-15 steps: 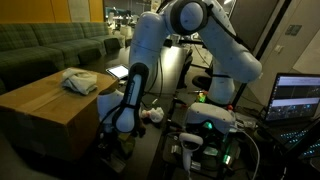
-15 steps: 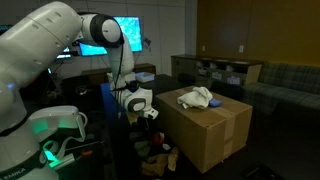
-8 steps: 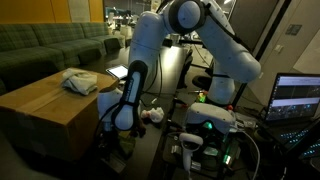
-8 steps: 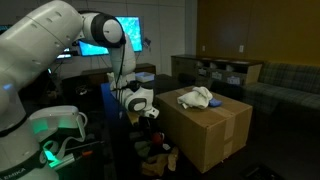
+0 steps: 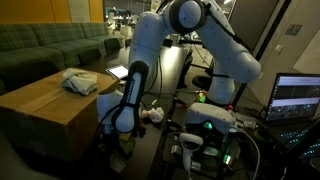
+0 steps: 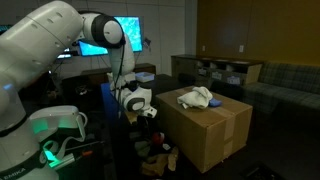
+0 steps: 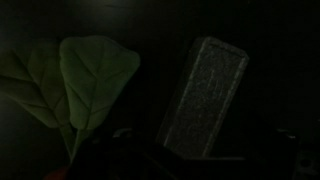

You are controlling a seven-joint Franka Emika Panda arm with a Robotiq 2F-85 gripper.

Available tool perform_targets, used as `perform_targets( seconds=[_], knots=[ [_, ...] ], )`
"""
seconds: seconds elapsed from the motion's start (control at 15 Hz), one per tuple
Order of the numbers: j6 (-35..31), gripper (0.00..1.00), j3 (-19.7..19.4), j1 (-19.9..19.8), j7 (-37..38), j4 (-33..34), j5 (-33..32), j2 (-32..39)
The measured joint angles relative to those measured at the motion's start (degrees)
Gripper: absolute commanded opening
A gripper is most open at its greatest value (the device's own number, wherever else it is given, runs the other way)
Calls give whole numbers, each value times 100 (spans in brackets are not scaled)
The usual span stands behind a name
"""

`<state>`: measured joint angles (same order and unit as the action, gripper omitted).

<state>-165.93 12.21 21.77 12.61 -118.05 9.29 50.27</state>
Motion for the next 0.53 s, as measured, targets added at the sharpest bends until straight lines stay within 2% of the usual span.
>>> perform_targets(
  seconds=[0.53],
  knots=[
    [0, 100, 92, -6, -62, 75, 0, 111]
  ],
)
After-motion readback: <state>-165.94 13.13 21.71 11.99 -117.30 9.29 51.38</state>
